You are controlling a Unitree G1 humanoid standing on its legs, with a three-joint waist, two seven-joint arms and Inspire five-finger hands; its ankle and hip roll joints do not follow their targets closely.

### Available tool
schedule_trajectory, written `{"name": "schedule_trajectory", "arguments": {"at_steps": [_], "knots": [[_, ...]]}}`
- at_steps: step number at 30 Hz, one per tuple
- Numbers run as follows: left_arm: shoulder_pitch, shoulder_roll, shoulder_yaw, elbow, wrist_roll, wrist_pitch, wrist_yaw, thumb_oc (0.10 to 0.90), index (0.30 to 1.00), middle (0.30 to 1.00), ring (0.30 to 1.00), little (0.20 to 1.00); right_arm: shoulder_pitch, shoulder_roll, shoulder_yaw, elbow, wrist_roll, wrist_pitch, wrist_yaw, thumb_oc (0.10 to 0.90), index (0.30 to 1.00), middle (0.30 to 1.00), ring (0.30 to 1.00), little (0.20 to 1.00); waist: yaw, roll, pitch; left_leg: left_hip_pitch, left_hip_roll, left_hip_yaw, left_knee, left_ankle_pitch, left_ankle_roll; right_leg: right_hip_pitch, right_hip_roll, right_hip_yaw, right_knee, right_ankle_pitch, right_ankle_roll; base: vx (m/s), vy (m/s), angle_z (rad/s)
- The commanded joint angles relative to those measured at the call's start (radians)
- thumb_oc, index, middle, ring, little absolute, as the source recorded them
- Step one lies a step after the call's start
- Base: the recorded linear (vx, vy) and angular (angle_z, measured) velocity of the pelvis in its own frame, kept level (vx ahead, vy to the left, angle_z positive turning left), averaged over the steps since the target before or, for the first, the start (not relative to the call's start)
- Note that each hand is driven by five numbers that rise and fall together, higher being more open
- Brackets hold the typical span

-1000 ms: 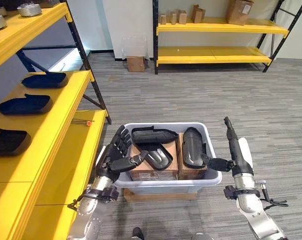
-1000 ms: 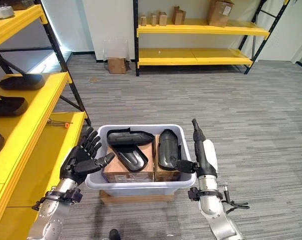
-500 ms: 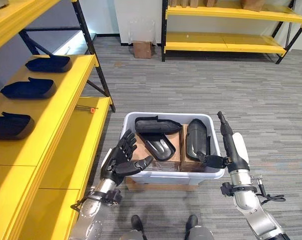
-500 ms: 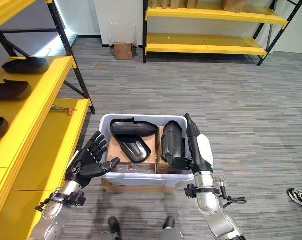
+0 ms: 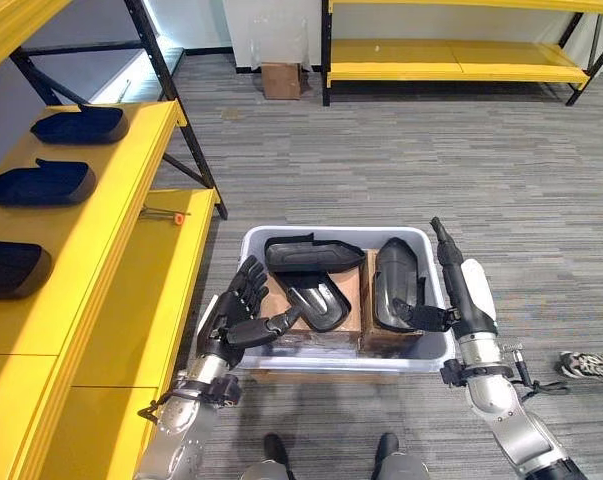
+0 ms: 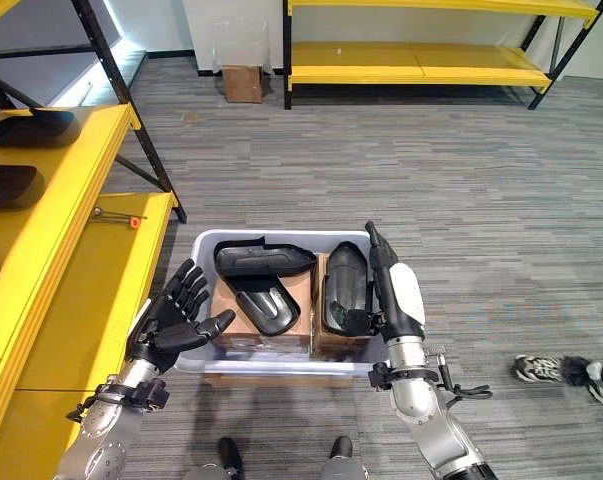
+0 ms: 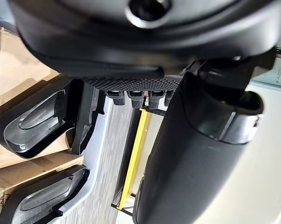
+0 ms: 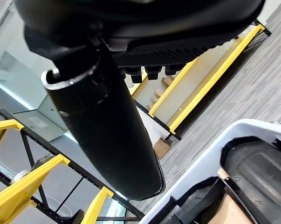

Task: Move parts from the plastic box to the shelf.

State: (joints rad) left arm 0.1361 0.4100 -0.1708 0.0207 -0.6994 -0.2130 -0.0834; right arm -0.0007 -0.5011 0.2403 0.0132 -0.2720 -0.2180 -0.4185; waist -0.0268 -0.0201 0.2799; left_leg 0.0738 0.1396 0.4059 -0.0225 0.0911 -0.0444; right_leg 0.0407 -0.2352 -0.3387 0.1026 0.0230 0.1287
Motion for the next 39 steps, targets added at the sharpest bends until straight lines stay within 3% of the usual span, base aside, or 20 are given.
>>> {"name": "schedule_trajectory", "arguments": {"at_steps": [1, 5, 7, 9, 10, 11, 12, 13, 14, 15, 16, 17, 18, 20, 28, 39], "knots": [[-0.07, 0.028, 0.028, -0.15, -0.014, -0.063, -0.053, 0.9, 1.0, 1.0, 1.0, 1.0, -0.111, -0.041, -0.004, -0.053, -0.023, -0.089, -0.039, 0.9, 1.0, 1.0, 1.0, 1.0, 0.001, -0.002, -0.026, 0.061, 0.07, 0.029, 0.204, -0.28, -0.003, -0.122, -0.021, -0.012, 0.152, -0.098, 0.01, 0.12, -0.133, -0.01], [-0.089, 0.038, 0.019, -0.141, -0.029, -0.066, -0.036, 0.9, 1.0, 1.0, 1.0, 1.0, -0.111, -0.056, -0.001, -0.045, -0.032, -0.119, -0.011, 0.9, 1.0, 1.0, 1.0, 1.0, -0.013, -0.006, -0.031, 0.072, 0.067, 0.062, 0.316, -0.36, 0.017, -0.148, -0.037, -0.029, 0.214, -0.13, -0.012, 0.06, -0.179, -0.01], [-0.095, 0.036, 0.02, -0.143, -0.038, -0.063, -0.027, 0.9, 1.0, 1.0, 1.0, 1.0, -0.11, -0.062, 0.0, -0.05, -0.038, -0.124, 0.001, 0.9, 1.0, 1.0, 1.0, 1.0, -0.018, -0.009, -0.035, 0.065, 0.085, 0.079, 0.392, -0.358, 0.009, -0.14, -0.029, -0.037, 0.21, -0.141, -0.031, 0.07, -0.155, 0.01], [-0.115, 0.026, 0.011, -0.135, -0.039, -0.067, 0.005, 0.9, 1.0, 1.0, 1.0, 1.0, -0.113, -0.07, 0.016, -0.042, -0.025, -0.122, 0.016, 0.9, 1.0, 1.0, 1.0, 1.0, -0.01, -0.002, -0.026, -0.045, 0.134, 0.043, 0.573, -0.247, -0.038, -0.101, 0.026, -0.028, 0.196, -0.182, -0.082, 0.12, -0.159, 0.12], [-0.121, 0.015, 0.01, -0.117, -0.022, -0.074, 0.021, 0.9, 1.0, 1.0, 1.0, 1.0, -0.123, -0.071, 0.033, -0.024, 0.026, -0.119, 0.034, 0.9, 1.0, 1.0, 1.0, 1.0, -0.005, 0.004, -0.018, -0.085, 0.151, 0.021, 0.571, -0.2, -0.048, -0.081, 0.054, -0.007, 0.195, -0.199, -0.091, 0.09, -0.039, 0.21], [-0.123, 0.012, 0.009, -0.112, -0.017, -0.077, 0.025, 0.9, 1.0, 1.0, 1.0, 1.0, -0.128, -0.072, 0.037, -0.02, 0.039, -0.116, 0.037, 0.9, 1.0, 1.0, 1.0, 1.0, -0.004, 0.006, -0.016, -0.09, 0.155, 0.015, 0.562, -0.19, -0.051, -0.077, 0.06, -0.001, 0.194, -0.202, -0.092, 0.05, 0.058, 0.04], [-0.125, 0.006, 0.013, -0.102, -0.003, -0.084, 0.041, 0.9, 1.0, 1.0, 1.0, 1.0, -0.14, -0.072, 0.048, -0.01, 0.059, -0.112, 0.042, 0.9, 1.0, 1.0, 1.0, 1.0, -0.003, 0.009, -0.014, -0.098, 0.166, 0.02, 0.491, -0.14, -0.044, -0.074, 0.069, 0.009, 0.186, -0.192, -0.098, 0.05, 0.162, -0.12], [-0.119, 0.0, 0.018, -0.102, 0.002, -0.083, 0.053, 0.9, 1.0, 1.0, 1.0, 1.0, -0.145, -0.072, 0.055, -0.009, 0.078, -0.103, 0.053, 0.9, 1.0, 1.0, 1.0, 1.0, -0.001, 0.016, -0.014, -0.092, 0.185, 0.009, 0.393, -0.091, -0.06, -0.066, 0.071, 0.019, 0.188, -0.196, -0.093, 0.14, 0.369, -0.22], [-0.113, -0.016, 0.017, -0.105, 0.011, -0.078, 0.049, 0.9, 1.0, 1.0, 1.0, 1.0, -0.134, -0.068, 0.057, -0.023, 0.086, -0.074, 0.057, 0.9, 1.0, 1.0, 1.0, 1.0, 0.003, 0.028, -0.009, -0.13, 0.233, -0.085, 0.304, 0.061, -0.102, -0.056, 0.075, 0.058, 0.18, -0.192, -0.089, 0.16, 0.36, -0.15], [-0.113, -0.018, 0.018, -0.106, 0.011, -0.078, 0.049, 0.9, 1.0, 1.0, 1.0, 1.0, -0.131, -0.067, 0.056, -0.025, 0.083, -0.074, 0.058, 0.9, 1.0, 1.0, 1.0, 1.0, 0.003, 0.03, -0.01, -0.134, 0.239, -0.093, 0.289, 0.07, -0.103, -0.058, 0.072, 0.063, 0.181, -0.189, -0.088, 0.16, 0.374, -0.17], [-0.108, -0.02, 0.024, -0.109, 0.006, -0.075, 0.042, 0.9, 1.0, 1.0, 1.0, 1.0, -0.119, -0.069, 0.051, -0.028, 0.083, -0.077, 0.067, 0.9, 1.0, 1.0, 1.0, 1.0, 0.002, 0.029, -0.005, -0.143, 0.249, -0.125, 0.265, 0.074, -0.103, -0.064, 0.055, 0.086, 0.201, -0.194, -0.081, 0.11, 0.262, -0.3], [-0.101, -0.014, 0.033, -0.107, -0.001, -0.078, 0.037, 0.9, 1.0, 1.0, 1.0, 1.0, -0.111, -0.076, 0.044, -0.026, 0.096, -0.085, 0.087, 0.9, 1.0, 1.0, 1.0, 1.0, 0.0, 0.03, -0.003, -0.136, 0.246, -0.133, 0.244, 0.026, -0.096, -0.071, 0.033, 0.099, 0.224, -0.198, -0.068, 0.15, 0.341, -0.41], [-0.089, -0.005, 0.047, -0.099, 0.004, -0.069, 0.008, 0.9, 1.0, 1.0, 1.0, 1.0, -0.102, -0.084, 0.03, -0.024, 0.111, -0.091, 0.109, 0.9, 1.0, 1.0, 1.0, 1.0, -0.002, 0.027, -0.003, -0.099, 0.237, -0.111, 0.215, -0.04, -0.092, -0.082, 0.001, 0.092, 0.25, -0.199, -0.049, 0.12, 0.264, -0.5], [-0.084, 0.005, 0.046, -0.102, 0.001, -0.047, -0.014, 0.9, 1.0, 1.0, 1.0, 1.0, -0.092, -0.079, 0.021, -0.025, 0.114, -0.08, 0.103, 0.9, 1.0, 1.0, 1.0, 1.0, -0.006, 0.025, -0.005, -0.068, 0.221, -0.083, 0.186, -0.071, -0.092, -0.095, -0.02, 0.084, 0.262, -0.187, -0.031, 0.07, 0.154, -0.47], [-0.081, 0.022, 0.037, -0.095, -0.001, -0.079, -0.041, 0.9, 1.0, 1.0, 1.0, 1.0, -0.078, -0.038, 0.015, -0.018, 0.062, -0.086, 0.096, 0.9, 1.0, 1.0, 1.0, 1.0, -0.01, 0.025, 0.01, -0.003, 0.164, -0.058, 0.115, -0.09, -0.072, -0.077, -0.05, 0.1, 0.167, -0.106, 0.038, 0.04, 0.057, -0.01], [-0.13, 0.045, 0.017, -0.119, -0.012, -0.05, -0.029, 0.9, 1.0, 1.0, 1.0, 1.0, -0.199, -0.074, 0.041, 0.018, -0.039, -0.008, 0.036, 0.9, 1.0, 1.0, 1.0, 1.0, 0.037, 0.021, 0.068, -0.075, 0.173, -0.084, 0.178, -0.106, -0.075, -0.109, -0.048, 0.092, 0.193, -0.119, 0.032, -0.04, -0.05, -0.06]]}}
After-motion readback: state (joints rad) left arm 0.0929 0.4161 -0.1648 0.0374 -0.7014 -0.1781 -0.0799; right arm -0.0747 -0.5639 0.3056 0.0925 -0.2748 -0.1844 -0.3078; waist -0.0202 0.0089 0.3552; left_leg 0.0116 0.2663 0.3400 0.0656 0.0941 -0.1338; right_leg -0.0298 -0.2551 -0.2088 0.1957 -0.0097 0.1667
